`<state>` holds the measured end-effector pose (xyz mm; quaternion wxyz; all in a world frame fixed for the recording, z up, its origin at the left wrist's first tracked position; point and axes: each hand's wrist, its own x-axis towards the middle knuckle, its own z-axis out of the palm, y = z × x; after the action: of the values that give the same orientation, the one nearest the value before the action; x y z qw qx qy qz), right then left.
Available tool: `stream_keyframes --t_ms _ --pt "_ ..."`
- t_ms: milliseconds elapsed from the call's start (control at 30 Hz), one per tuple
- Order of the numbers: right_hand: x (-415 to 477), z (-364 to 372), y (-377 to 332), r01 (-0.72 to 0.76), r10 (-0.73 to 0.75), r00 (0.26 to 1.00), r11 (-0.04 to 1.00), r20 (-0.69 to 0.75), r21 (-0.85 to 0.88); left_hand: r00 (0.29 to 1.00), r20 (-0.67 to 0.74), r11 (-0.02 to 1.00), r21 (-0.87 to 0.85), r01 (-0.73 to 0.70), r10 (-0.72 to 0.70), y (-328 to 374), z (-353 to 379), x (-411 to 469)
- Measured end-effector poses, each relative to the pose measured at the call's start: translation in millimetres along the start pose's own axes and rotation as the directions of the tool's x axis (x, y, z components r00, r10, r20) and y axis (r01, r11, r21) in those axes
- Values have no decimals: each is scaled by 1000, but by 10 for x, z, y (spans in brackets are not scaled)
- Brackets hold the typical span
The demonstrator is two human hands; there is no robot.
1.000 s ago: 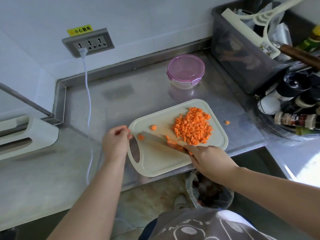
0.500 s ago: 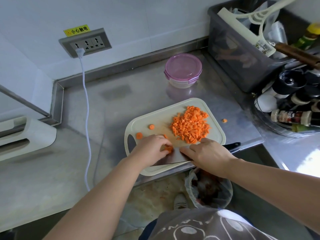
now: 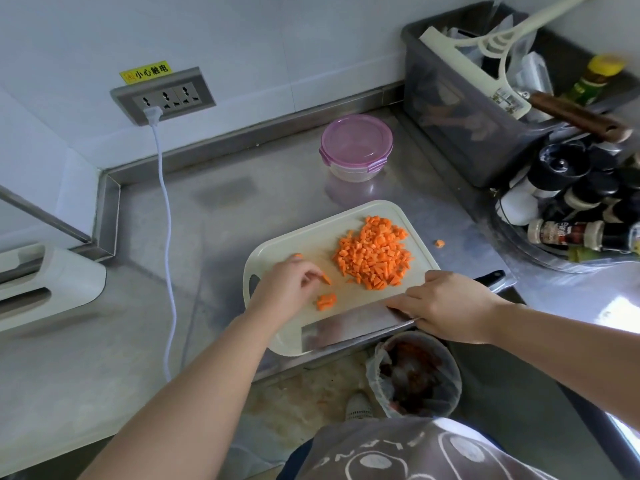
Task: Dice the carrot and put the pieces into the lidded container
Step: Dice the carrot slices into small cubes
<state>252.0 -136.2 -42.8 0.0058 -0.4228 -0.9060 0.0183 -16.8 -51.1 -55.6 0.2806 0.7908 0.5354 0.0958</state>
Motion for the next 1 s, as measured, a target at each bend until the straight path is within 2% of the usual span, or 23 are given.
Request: stream_keyframes --t_ms 67,133,200,300,400,533,800,900,1000 --pt "-87 -42 67 -60 61 998 998 -28 35 989 -133 998 -43 51 -56 -64 -91 55" --pt "-162 -92 103 -166 172 983 982 -61 93 991 -126 999 4 35 -34 -103 -136 99" --pt "-226 -114 120 -304 321 944 935 -73 182 999 7 992 123 -40 39 -87 -125 125" --pt "-252 -151 119 -500 539 842 805 -39 320 973 216 954 266 -137 79 23 -58 126" --pt "-210 -144 114 -591 646 763 716 -30 371 949 302 928 323 -186 85 119 -2 146" --pt "-168 -125 85 -604 654 757 697 4 388 940 337 917 356 -179 53 128 21 176" --pt "-77 -85 -81 -557 589 806 722 59 411 929 369 977 200 -69 -10 106 55 4" --pt "4 -72 -193 -596 604 782 657 150 461 942 334 962 258 -84 -8 118 107 -50" --pt "99 -51 -355 -622 600 760 559 251 548 974 225 973 230 -36 -17 129 181 -91"
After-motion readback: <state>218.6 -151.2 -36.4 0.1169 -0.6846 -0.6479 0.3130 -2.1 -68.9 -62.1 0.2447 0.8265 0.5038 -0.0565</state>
